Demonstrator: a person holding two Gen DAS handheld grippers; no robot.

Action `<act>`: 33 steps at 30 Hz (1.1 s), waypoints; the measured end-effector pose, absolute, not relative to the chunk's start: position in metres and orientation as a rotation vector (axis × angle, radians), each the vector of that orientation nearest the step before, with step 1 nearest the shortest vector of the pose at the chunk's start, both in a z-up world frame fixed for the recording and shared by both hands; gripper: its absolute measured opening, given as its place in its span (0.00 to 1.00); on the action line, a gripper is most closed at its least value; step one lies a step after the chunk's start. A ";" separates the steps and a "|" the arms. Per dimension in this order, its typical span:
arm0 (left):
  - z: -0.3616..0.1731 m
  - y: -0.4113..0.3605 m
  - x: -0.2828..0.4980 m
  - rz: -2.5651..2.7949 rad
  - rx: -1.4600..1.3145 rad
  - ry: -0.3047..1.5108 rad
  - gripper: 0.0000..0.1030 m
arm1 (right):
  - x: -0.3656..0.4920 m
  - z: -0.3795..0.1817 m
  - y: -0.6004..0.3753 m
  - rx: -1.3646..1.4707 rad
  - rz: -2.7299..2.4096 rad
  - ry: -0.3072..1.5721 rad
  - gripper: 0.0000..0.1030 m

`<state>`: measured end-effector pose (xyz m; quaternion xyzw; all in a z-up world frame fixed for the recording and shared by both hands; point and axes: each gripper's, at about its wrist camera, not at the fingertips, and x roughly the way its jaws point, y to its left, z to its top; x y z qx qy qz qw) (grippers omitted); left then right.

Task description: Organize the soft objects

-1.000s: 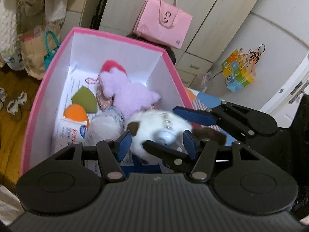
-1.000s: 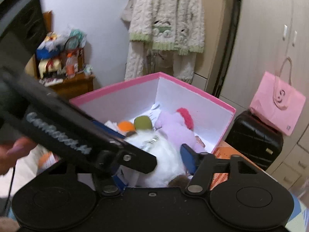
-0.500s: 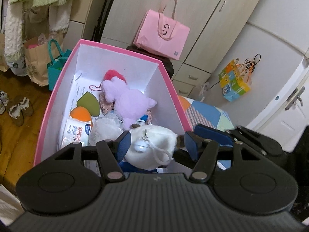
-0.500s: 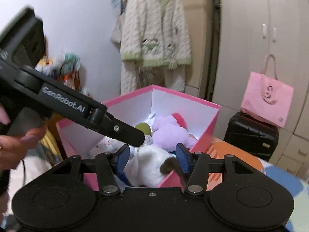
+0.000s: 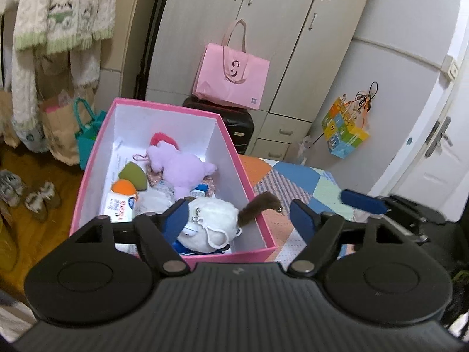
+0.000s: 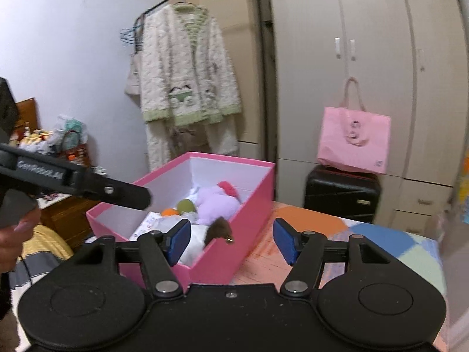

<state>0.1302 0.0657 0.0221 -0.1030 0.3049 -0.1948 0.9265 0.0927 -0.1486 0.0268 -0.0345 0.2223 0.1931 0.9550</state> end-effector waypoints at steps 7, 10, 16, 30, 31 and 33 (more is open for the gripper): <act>0.037 0.052 0.112 -0.349 -0.088 0.614 0.94 | 0.072 0.045 -0.168 -0.058 0.337 0.473 0.77; 0.043 0.046 0.104 -0.345 -0.079 0.613 0.95 | 0.063 0.051 -0.170 -0.067 0.327 0.453 0.81; 0.044 0.034 0.092 -0.265 -0.085 0.623 1.00 | 0.052 0.053 -0.177 -0.056 0.312 0.442 0.85; 0.036 0.020 0.072 -0.259 0.025 0.598 1.00 | 0.047 0.043 -0.199 0.009 0.145 0.492 0.99; 0.036 0.020 0.072 -0.273 0.038 0.603 1.00 | 0.047 0.042 -0.200 0.013 0.111 0.501 1.00; 0.036 0.020 0.072 -0.307 0.057 0.609 1.00 | 0.046 0.041 -0.200 0.014 0.027 0.514 1.00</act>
